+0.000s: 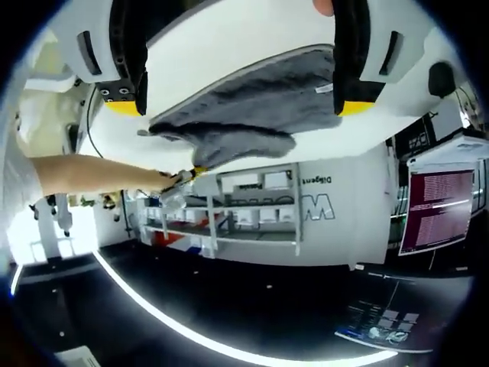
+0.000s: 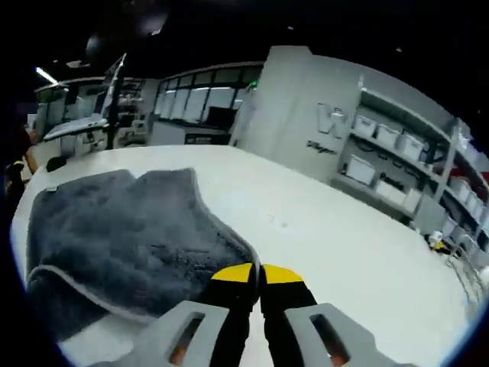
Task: Open the folded towel by lifting each exposed corner and separating the folded layers until the towel lies flat within the target outline without major curled edges
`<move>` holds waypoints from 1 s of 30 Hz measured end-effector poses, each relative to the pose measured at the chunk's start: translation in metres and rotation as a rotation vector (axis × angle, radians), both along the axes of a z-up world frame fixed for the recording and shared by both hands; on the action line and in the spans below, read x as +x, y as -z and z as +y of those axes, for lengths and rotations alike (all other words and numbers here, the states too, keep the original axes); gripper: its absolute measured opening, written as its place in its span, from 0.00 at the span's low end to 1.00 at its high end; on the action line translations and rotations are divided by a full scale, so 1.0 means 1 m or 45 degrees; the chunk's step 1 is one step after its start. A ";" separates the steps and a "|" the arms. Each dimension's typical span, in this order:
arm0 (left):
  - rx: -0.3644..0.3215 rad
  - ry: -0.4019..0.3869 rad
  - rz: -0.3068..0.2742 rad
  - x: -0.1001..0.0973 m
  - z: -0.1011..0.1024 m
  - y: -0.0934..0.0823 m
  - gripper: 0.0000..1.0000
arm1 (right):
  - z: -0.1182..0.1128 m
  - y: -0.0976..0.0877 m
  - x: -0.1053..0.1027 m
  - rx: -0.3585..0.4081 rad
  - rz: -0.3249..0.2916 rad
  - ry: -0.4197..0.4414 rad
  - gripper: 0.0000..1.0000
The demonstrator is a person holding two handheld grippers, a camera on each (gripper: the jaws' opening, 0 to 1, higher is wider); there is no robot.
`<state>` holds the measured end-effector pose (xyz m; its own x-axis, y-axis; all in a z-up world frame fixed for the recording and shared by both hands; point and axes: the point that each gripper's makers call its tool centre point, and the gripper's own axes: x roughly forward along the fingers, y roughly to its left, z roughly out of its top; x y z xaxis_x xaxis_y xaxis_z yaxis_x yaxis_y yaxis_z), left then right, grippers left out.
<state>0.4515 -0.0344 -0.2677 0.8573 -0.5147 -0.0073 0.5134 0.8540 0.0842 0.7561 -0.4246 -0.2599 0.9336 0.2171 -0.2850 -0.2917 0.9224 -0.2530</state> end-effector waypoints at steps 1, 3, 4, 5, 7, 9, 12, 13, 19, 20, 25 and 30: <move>0.002 0.000 -0.002 -0.001 0.000 -0.001 0.99 | -0.030 -0.010 -0.004 0.027 -0.039 0.126 0.00; 0.005 0.003 -0.006 -0.002 -0.001 -0.002 0.99 | -0.106 -0.026 -0.024 0.084 -0.124 0.419 0.00; 0.004 0.004 -0.009 -0.002 0.000 -0.003 0.99 | -0.137 -0.029 -0.038 0.112 -0.140 0.525 0.00; 0.003 0.005 -0.012 -0.003 0.000 -0.004 0.99 | -0.168 -0.027 -0.053 0.136 -0.136 0.624 0.00; 0.000 0.005 -0.019 -0.004 0.000 -0.006 0.99 | -0.219 -0.005 -0.088 0.179 -0.016 0.771 0.00; -0.006 -0.003 -0.030 -0.004 0.002 -0.009 0.99 | -0.257 0.013 -0.120 0.220 0.035 0.907 0.00; -0.012 -0.012 -0.041 -0.003 0.003 -0.011 0.99 | -0.301 0.055 -0.183 0.243 0.195 1.082 0.00; -0.017 -0.012 -0.042 -0.003 0.003 -0.012 0.99 | -0.307 0.064 -0.196 0.257 0.220 1.102 0.00; -0.024 -0.020 -0.021 0.001 0.006 -0.009 0.99 | -0.317 0.085 -0.227 0.296 0.284 1.087 0.02; -0.022 -0.024 -0.018 0.001 0.007 -0.008 0.99 | -0.315 0.086 -0.226 0.322 0.277 1.065 0.04; -0.019 -0.033 -0.010 0.002 0.012 -0.007 0.99 | -0.308 0.076 -0.224 0.435 0.176 0.975 0.29; 0.016 -0.045 0.039 0.009 0.016 0.006 0.99 | -0.287 0.032 -0.233 0.431 -0.068 0.795 0.38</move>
<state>0.4601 -0.0182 -0.2738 0.8744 -0.4835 -0.0403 0.4852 0.8708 0.0798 0.5230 -0.7112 -0.2919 0.9232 -0.2944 -0.2472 0.3218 0.9436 0.0780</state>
